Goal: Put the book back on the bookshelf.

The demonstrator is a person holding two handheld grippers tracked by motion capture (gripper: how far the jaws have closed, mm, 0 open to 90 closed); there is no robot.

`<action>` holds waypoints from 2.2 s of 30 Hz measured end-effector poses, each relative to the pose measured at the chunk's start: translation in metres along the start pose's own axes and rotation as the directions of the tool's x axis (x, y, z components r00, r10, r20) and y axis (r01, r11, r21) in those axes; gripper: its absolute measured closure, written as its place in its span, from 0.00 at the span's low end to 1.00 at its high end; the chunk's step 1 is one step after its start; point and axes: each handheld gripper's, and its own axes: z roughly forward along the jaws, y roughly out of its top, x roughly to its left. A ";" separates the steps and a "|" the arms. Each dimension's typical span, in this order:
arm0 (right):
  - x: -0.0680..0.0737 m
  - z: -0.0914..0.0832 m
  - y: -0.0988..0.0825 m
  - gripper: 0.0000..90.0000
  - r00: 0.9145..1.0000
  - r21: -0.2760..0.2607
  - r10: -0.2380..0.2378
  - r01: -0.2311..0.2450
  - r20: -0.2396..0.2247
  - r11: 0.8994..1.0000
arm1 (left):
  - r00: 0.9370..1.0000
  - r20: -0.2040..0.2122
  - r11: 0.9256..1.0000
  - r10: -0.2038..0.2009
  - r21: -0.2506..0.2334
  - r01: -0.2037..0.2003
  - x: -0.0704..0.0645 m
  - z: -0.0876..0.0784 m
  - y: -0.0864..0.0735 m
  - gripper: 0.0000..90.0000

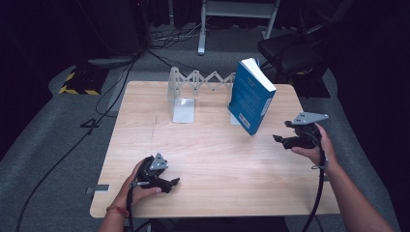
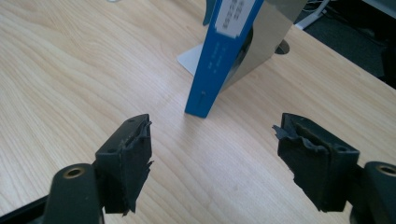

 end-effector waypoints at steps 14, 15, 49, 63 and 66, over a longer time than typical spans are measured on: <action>0.006 0.006 -0.050 0.29 0.999 0.044 -0.024 0.025 -0.023 0.999 | 1.000 -0.002 1.000 -0.002 0.001 0.002 0.000 0.000 0.000 0.17; 0.007 0.007 -0.053 0.29 0.999 0.052 -0.025 0.026 -0.021 0.998 | 1.000 -0.002 1.000 -0.002 0.000 0.002 0.000 0.000 0.000 0.17; -0.004 -0.022 -0.173 0.26 0.978 0.024 0.204 -0.203 -0.037 0.979 | 1.000 -0.007 1.000 -0.009 0.002 0.009 -0.002 -0.001 -0.001 0.17; -0.004 -0.021 -0.172 0.25 0.977 0.025 0.212 -0.211 -0.028 0.977 | 1.000 -0.007 1.000 -0.009 0.002 0.009 -0.003 -0.001 -0.001 0.17; -0.004 -0.021 -0.172 0.25 0.976 0.025 0.215 -0.214 -0.022 0.976 | 1.000 -0.011 1.000 -0.012 0.001 0.012 -0.003 -0.001 -0.001 0.17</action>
